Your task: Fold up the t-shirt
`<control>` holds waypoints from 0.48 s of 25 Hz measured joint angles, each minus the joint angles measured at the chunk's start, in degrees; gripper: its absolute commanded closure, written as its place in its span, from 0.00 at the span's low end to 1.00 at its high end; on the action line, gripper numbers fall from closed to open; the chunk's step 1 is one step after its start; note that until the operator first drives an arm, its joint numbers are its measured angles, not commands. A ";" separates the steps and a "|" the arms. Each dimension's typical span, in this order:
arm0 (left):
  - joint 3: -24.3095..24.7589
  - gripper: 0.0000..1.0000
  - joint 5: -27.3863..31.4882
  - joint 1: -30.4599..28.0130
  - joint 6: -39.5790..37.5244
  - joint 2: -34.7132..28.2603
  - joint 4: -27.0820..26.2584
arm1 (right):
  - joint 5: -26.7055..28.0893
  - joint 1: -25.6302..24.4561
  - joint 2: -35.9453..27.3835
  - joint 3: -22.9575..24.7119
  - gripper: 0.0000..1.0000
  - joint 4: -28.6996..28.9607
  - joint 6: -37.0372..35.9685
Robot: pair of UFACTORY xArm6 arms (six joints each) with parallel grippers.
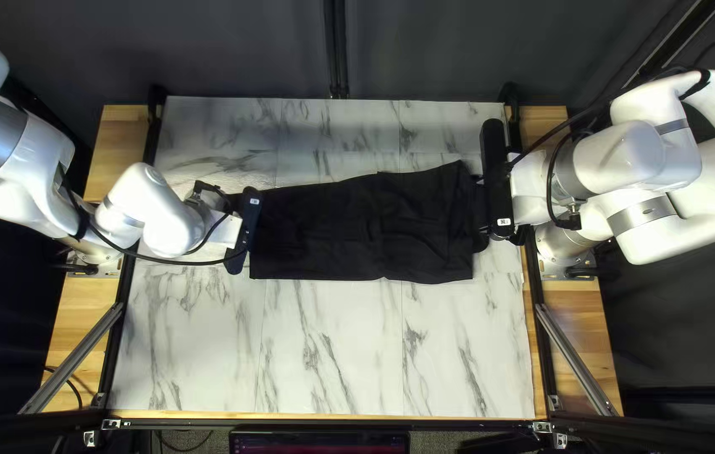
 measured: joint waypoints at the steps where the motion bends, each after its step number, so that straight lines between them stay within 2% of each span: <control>1: 0.59 1.00 0.11 0.12 0.32 -0.94 -0.03 | 0.00 0.00 0.00 0.00 0.00 0.00 0.00; 6: 2.96 1.00 0.82 0.25 1.42 -5.29 0.00 | 0.00 0.00 0.00 0.00 0.00 0.00 0.00; 12: 2.12 1.00 1.42 -0.35 1.40 -5.50 1.03 | 0.00 0.00 0.00 0.00 0.00 0.00 0.00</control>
